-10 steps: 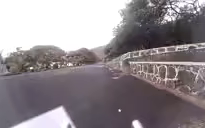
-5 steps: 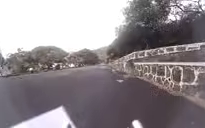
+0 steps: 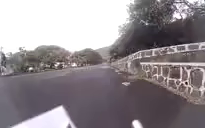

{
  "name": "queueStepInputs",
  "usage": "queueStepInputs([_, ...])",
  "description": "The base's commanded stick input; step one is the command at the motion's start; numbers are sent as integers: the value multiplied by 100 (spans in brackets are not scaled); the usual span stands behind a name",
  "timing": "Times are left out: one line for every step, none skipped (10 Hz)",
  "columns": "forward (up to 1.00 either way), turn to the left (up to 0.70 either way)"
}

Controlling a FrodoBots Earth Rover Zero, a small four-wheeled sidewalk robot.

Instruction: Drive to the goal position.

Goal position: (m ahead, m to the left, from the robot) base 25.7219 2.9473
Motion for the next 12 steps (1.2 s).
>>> queueStepInputs([100,0])
queueStepInputs([100,0])
queueStepInputs([100,0])
queueStepInputs([100,0])
queueStepInputs([100,0])
queueStepInputs([100,0])
queueStepInputs([100,0])
queueStepInputs([100,0])
queueStepInputs([100,0])
queueStepInputs([100,0])
queueStepInputs([100,0])
queueStepInputs([100,0])
